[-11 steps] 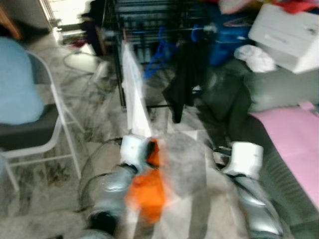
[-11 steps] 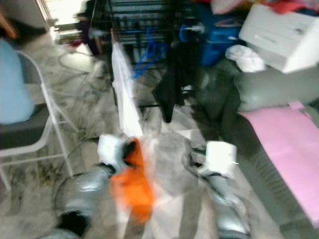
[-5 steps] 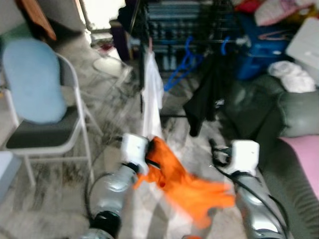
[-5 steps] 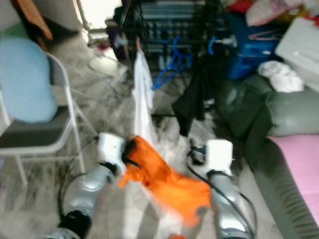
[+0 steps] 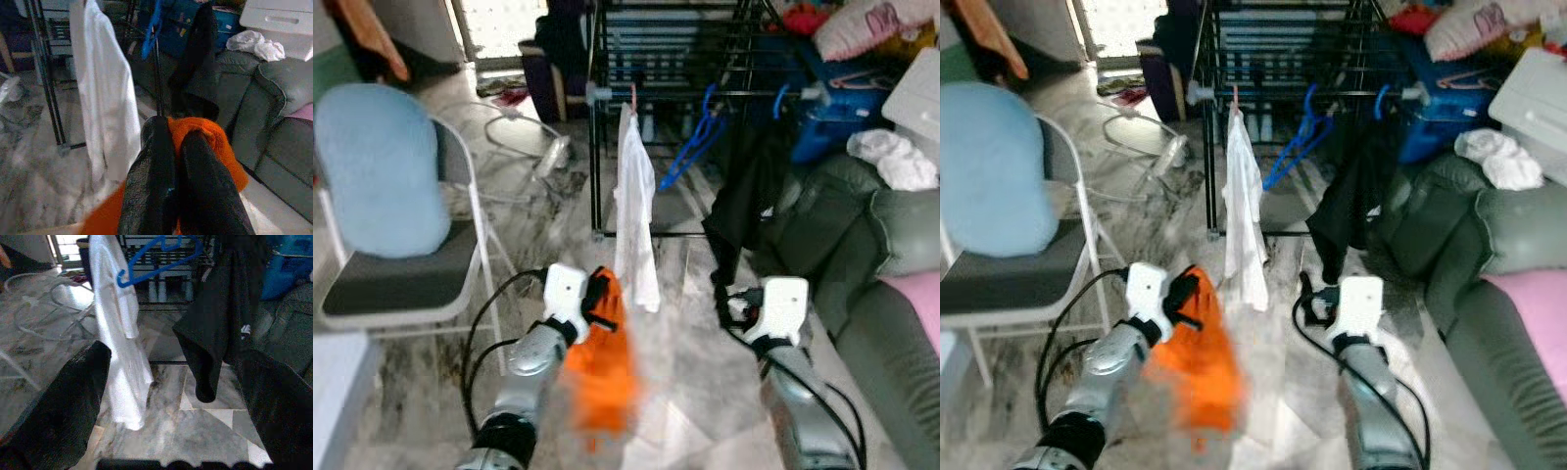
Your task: Hang hanger
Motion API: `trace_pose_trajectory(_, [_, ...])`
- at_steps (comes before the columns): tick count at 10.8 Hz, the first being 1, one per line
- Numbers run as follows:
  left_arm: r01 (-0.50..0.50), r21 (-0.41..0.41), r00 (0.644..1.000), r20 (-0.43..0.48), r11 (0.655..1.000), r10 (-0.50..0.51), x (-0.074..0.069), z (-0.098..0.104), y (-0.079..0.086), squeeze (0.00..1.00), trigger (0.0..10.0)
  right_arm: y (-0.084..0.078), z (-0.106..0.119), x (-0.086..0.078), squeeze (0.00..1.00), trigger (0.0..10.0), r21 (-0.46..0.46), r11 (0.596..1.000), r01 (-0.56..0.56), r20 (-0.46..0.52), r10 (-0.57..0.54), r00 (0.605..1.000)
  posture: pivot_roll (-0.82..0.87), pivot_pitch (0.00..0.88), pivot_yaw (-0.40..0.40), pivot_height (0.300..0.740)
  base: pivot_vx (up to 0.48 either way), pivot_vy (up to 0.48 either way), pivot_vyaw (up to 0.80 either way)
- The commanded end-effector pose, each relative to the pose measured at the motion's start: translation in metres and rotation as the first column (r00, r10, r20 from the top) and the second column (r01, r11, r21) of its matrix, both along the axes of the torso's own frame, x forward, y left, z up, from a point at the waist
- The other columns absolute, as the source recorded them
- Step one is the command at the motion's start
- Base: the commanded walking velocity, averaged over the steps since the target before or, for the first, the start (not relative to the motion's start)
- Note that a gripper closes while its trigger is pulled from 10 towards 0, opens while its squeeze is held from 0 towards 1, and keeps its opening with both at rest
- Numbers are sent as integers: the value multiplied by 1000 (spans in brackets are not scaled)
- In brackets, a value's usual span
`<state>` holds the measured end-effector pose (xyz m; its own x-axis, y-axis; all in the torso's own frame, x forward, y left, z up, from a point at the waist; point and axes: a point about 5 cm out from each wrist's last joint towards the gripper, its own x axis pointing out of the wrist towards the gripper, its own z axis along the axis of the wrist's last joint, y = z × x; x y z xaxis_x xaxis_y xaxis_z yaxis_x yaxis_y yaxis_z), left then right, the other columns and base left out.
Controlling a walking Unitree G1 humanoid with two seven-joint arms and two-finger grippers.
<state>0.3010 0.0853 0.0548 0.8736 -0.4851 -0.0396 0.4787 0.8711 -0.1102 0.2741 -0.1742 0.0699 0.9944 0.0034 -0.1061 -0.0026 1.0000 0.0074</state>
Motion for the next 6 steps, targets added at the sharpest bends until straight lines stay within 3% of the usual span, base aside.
trace_pose_trajectory(1, [-37,63,998,44,997,34,4,6,2,0,10000,-3,2,1,0,10000,2,1000,17,7,-17,1000,-203,52,-5,740,0,0,0])
trace_pose_trajectory(2, [-104,101,994,49,990,99,6,5,11,0,10000,-3,3,0,0,10000,0,1000,21,12,-21,1000,-202,51,-3,740,0,0,0])
trace_pose_trajectory(4, [-325,138,938,170,935,301,8,21,58,0,10000,-10,19,-9,0,10000,-49,998,25,73,-21,997,-175,51,-3,740,0,0,0])
trace_pose_trajectory(6, [-375,136,916,208,917,343,2,28,76,0,10000,-21,21,-15,0,10000,-74,997,34,76,-28,997,-152,54,-7,740,0,0,0])
